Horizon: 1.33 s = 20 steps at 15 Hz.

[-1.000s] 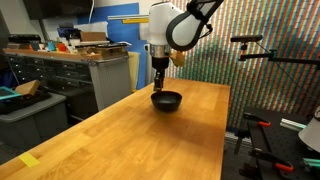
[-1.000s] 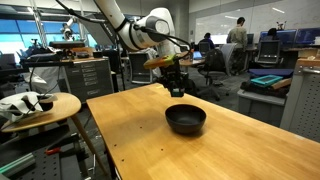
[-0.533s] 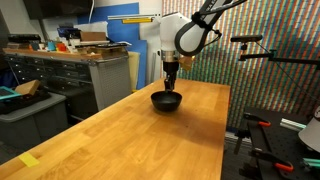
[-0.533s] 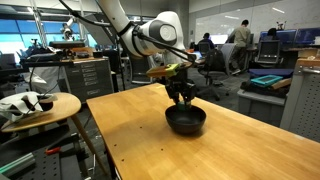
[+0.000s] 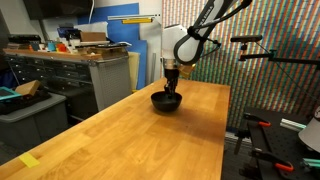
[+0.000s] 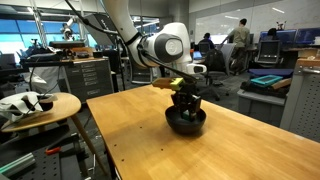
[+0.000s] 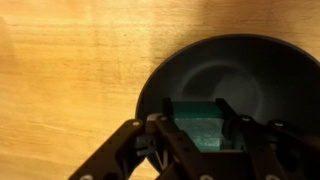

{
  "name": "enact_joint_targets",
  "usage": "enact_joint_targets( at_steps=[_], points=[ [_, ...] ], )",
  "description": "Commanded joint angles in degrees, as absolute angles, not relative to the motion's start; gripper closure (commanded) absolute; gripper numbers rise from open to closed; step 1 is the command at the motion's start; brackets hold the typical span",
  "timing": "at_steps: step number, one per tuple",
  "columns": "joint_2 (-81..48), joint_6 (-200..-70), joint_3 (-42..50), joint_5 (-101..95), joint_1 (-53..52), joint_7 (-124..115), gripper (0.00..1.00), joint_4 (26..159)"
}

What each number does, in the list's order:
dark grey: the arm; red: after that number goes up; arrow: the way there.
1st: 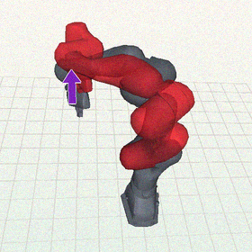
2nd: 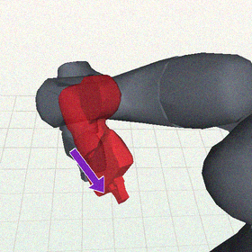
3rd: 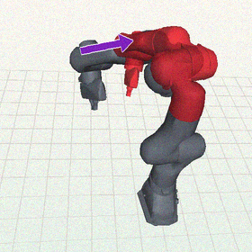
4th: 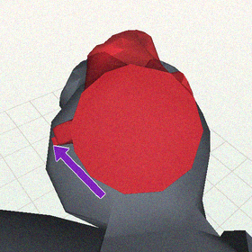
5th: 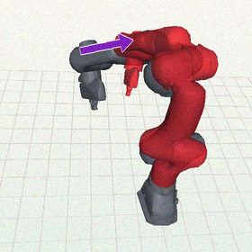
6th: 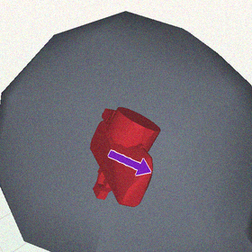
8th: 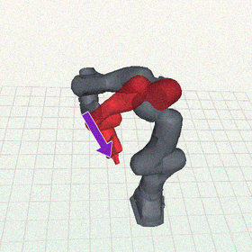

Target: Put the green block in the black bowl

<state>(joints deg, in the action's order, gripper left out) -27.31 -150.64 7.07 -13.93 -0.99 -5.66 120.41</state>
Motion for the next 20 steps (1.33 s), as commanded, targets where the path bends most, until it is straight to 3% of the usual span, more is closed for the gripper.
enact_joint_targets(
  at_steps=[1,7,8,9,13,20],
  points=[
    [-29.4,-152.0,6.0,-10.8,0.0,-5.1,0.79,118.0],
    [-30.6,-151.8,3.5,-5.4,0.6,-3.9,0.79,115.4],
    [-30.7,-151.6,3.4,-5.3,0.4,-3.9,0.48,115.2],
    [-30.7,-151.5,3.4,-5.1,0.3,-3.9,0.29,115.2],
    [-29.5,-150.7,3.5,-4.8,0.2,-4.1,0.01,116.3],
    [-24.8,-146.6,3.4,-4.5,-0.3,-4.6,0.0,117.2]
  ],
)
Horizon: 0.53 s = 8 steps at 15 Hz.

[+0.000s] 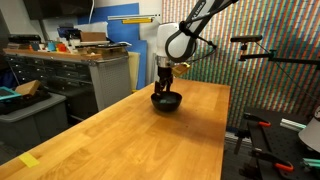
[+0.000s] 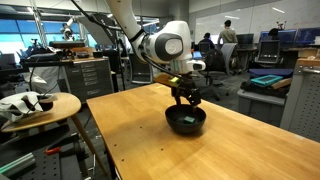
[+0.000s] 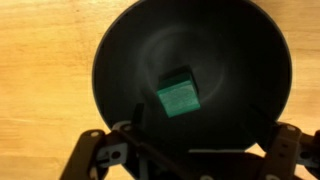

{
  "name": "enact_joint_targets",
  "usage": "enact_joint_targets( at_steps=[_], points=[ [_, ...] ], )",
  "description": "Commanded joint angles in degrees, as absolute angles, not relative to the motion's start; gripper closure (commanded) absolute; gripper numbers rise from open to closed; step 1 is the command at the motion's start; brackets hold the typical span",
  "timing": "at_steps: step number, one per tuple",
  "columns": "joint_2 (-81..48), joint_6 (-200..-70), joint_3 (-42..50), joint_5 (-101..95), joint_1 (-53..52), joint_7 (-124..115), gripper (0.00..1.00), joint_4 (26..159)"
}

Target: Put the green block in the black bowl

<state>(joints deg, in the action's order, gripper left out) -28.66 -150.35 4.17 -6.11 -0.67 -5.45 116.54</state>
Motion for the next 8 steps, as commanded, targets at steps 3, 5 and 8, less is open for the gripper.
enact_joint_targets(
  at_steps=[3,5,8],
  points=[
    [-21.4,-141.4,3.2,-4.6,-0.5,-4.7,0.0,116.8],
    [-19.5,-136.9,2.9,-4.4,-0.5,-4.8,0.0,115.8],
    [-18.1,-129.0,1.8,-2.0,0.2,-3.6,0.0,112.3]
  ],
)
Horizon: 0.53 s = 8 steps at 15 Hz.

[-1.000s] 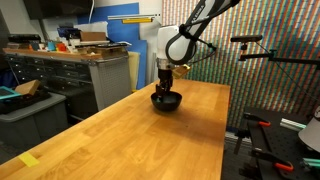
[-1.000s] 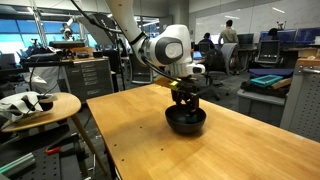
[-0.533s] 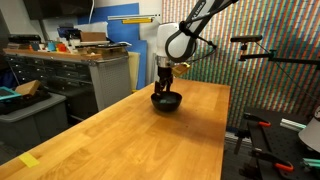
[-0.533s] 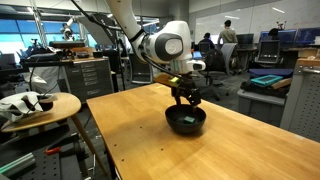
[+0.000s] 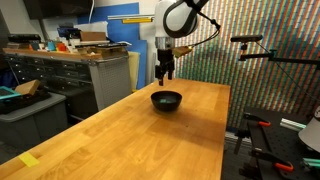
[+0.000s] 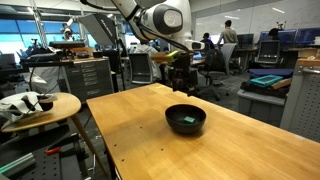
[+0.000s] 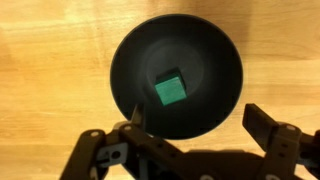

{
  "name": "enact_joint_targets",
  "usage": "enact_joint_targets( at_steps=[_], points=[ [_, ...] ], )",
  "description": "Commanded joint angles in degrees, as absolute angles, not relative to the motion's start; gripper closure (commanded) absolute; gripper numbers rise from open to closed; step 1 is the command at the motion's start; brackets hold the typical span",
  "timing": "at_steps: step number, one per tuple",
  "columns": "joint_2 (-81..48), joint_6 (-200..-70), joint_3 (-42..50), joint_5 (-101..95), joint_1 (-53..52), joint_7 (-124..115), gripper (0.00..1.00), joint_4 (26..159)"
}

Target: Put the green block in the black bowl

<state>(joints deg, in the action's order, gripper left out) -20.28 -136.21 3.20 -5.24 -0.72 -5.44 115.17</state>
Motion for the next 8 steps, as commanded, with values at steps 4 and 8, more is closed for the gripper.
enact_joint_targets(
  at_steps=[4,8],
  points=[
    [-18.5,-130.6,2.4,-3.5,-0.5,-5.2,0.0,112.9],
    [-18.6,-130.5,2.4,-3.5,-0.5,-5.2,0.0,112.9]
  ],
)
